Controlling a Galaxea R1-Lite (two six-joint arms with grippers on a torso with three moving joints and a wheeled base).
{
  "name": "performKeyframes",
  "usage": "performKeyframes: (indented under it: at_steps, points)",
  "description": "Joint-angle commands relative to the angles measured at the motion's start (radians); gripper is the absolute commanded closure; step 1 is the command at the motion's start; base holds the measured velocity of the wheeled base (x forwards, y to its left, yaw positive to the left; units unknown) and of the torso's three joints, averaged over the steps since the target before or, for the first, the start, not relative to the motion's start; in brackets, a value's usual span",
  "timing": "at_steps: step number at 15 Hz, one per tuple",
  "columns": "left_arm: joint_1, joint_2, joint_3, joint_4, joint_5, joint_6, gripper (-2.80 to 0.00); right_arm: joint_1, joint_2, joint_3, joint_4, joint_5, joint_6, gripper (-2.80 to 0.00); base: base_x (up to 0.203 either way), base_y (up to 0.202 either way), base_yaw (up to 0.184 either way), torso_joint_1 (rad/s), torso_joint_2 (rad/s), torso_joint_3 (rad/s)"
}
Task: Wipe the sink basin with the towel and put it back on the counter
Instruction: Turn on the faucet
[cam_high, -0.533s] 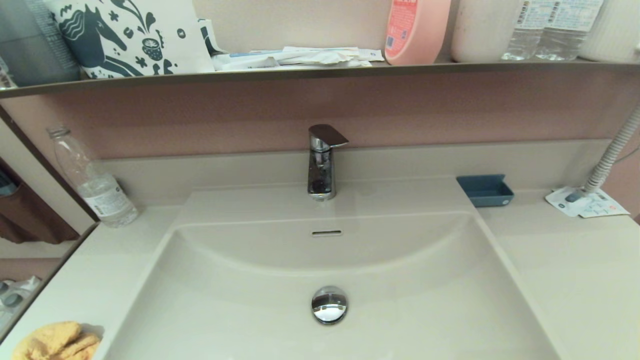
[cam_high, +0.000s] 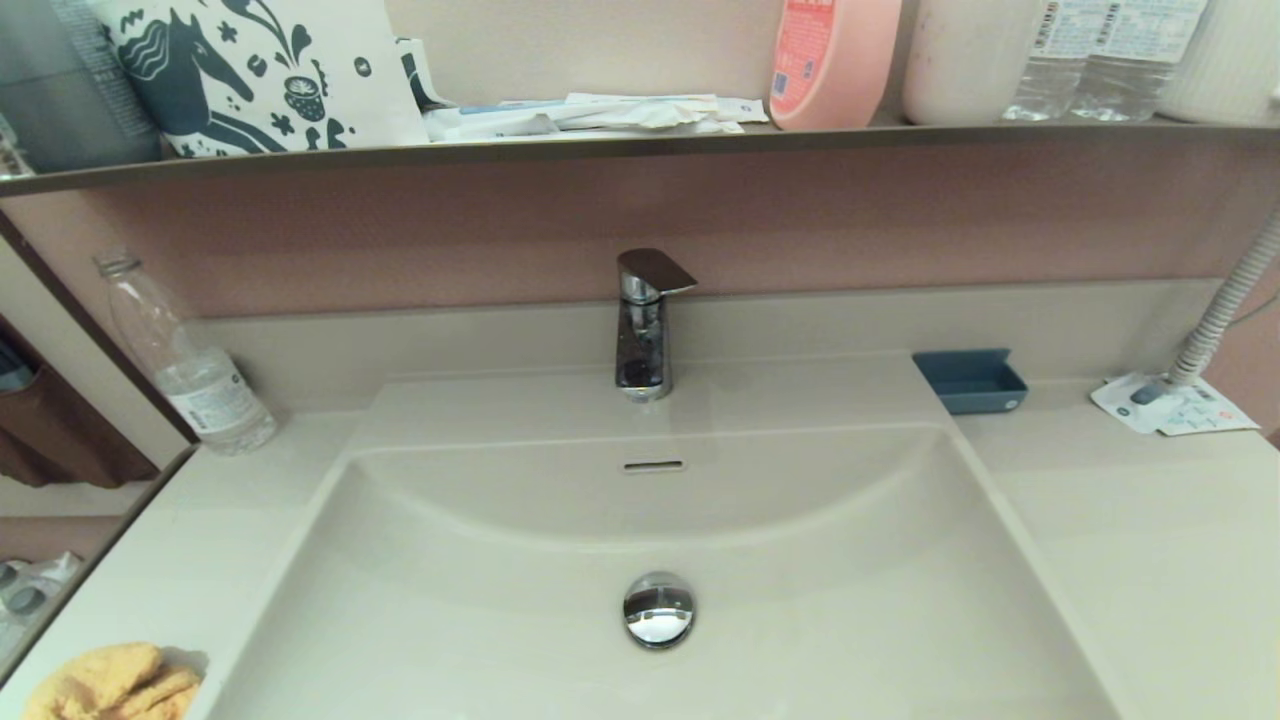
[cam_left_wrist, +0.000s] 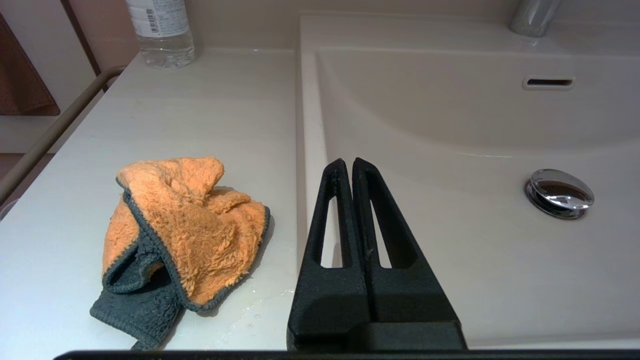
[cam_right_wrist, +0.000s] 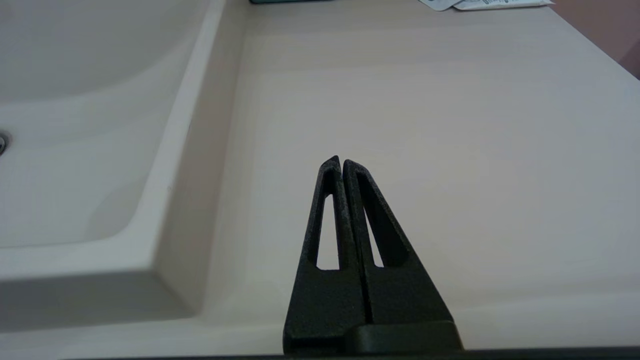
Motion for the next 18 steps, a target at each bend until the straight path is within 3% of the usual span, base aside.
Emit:
performKeyframes:
  at_steps: [1, 5, 9, 14, 18]
  points:
    - [0.0, 0.0, 0.0, -0.002, 0.0, 0.0, 0.0, 0.001, 0.0, 0.0, 0.001, -0.001, 0.0, 0.0, 0.0, 0.0, 0.0, 0.0, 0.0, 0.0]
    - [0.0, 0.0, 0.0, -0.001, 0.0, 0.0, 0.0, -0.001, 0.013, -0.059, 0.006, 0.016, -0.021, 0.0, 0.0, 0.0, 0.0, 0.0, 0.0, 0.0]
    - [0.0, 0.0, 0.0, 0.0, 0.0, 0.0, 0.0, 0.003, 0.168, -0.183, 0.007, 0.027, -0.02, 0.0, 0.0, 0.0, 0.0, 0.0, 0.0, 0.0]
    - [0.0, 0.0, 0.0, -0.002, 0.0, 0.0, 0.0, 0.038, 0.567, -0.408, -0.055, 0.068, 0.027, 0.0, 0.0, 0.0, 0.0, 0.0, 0.0, 0.0]
    - [0.0, 0.0, 0.0, 0.0, 0.0, 0.0, 0.0, 0.137, 0.953, -0.523, -0.251, 0.074, 0.052, 0.0, 0.0, 0.0, 0.0, 0.0, 0.0, 0.0]
